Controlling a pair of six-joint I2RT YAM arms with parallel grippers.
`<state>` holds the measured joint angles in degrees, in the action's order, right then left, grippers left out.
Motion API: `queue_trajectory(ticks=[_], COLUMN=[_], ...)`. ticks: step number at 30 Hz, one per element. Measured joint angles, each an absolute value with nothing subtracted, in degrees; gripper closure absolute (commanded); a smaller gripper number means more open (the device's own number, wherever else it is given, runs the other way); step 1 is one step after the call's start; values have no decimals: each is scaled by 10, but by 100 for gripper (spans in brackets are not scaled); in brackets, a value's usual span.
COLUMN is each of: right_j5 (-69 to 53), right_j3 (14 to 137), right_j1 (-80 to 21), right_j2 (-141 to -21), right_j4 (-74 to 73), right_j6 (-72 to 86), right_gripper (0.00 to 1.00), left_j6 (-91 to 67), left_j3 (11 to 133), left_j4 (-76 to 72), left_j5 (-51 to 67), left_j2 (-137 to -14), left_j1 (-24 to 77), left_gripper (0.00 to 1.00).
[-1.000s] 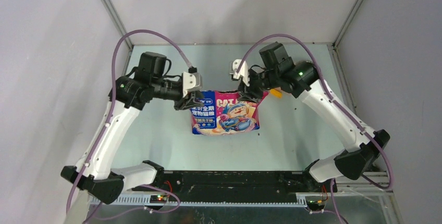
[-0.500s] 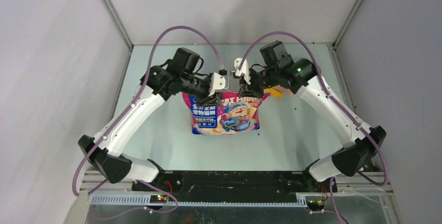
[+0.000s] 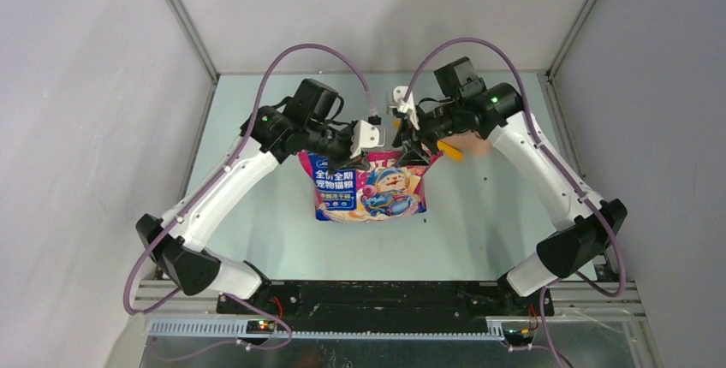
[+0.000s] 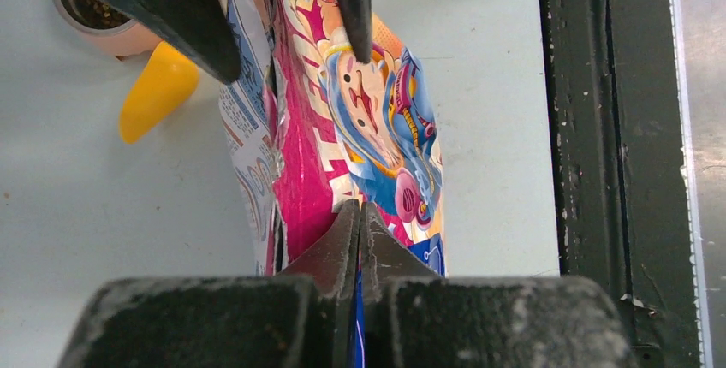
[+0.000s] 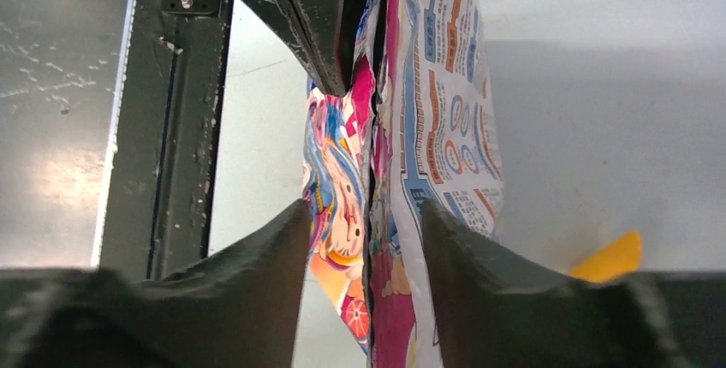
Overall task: Serve the pet food
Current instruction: Close the pet food bag at the center of the board.
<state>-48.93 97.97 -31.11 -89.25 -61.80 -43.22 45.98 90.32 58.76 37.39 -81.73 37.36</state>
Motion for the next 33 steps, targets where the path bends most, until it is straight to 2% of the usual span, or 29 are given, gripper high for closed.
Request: queue_trajectory(ticks=[7, 9, 10, 11, 12, 13, 14, 16, 18, 22, 24, 25, 26, 33], right_j5=[-493, -491, -488, -486, -482, -479, -476, -473, -469, -465, -466, -467, -467, -474], right_j3=[1021, 1024, 1024, 1023, 1020, 1016, 1010, 998, 984, 980, 981, 982, 986, 1040], right_j1=[-320, -327, -330, -333, -335, -337, -338, -340, -341, -341, -341, -341, -341, -341], right_j2=[-926, -942, -949, -954, -957, -957, -956, -952, -946, -942, -942, -942, -943, -975], right_j4=[-634, -634, -636, -637, -637, -636, -636, -629, -617, -597, -589, -590, -593, -639], right_j6=[-459, -464, -467, -469, -471, -471, -471, -470, -468, -449, -434, -429, -424, -411], right_gripper=[39, 39, 39, 40, 40, 40, 41, 43, 46, 63, 76, 91, 99, 100], left_j6=[446, 449, 451, 454, 456, 459, 463, 469, 470, 470, 470, 470, 470, 477], left_j3=[893, 887, 884, 882, 882, 882, 883, 894, 924, 973, 979, 978, 974, 937], left_j4=[586, 590, 591, 593, 597, 601, 606, 623, 642, 644, 635, 631, 626, 609], left_j5=[385, 393, 395, 399, 402, 405, 408, 411, 416, 408, 399, 392, 387, 353], left_j2=[-792, -784, -781, -778, -776, -774, -772, -769, -768, -760, -755, -754, -755, -812], left_j1=[361, 356, 352, 348, 343, 339, 334, 328, 324, 320, 319, 319, 319, 332], left_gripper=[98, 79, 65, 60, 46, 37, 20, 3, 1, 0, 0, 0, 0, 1])
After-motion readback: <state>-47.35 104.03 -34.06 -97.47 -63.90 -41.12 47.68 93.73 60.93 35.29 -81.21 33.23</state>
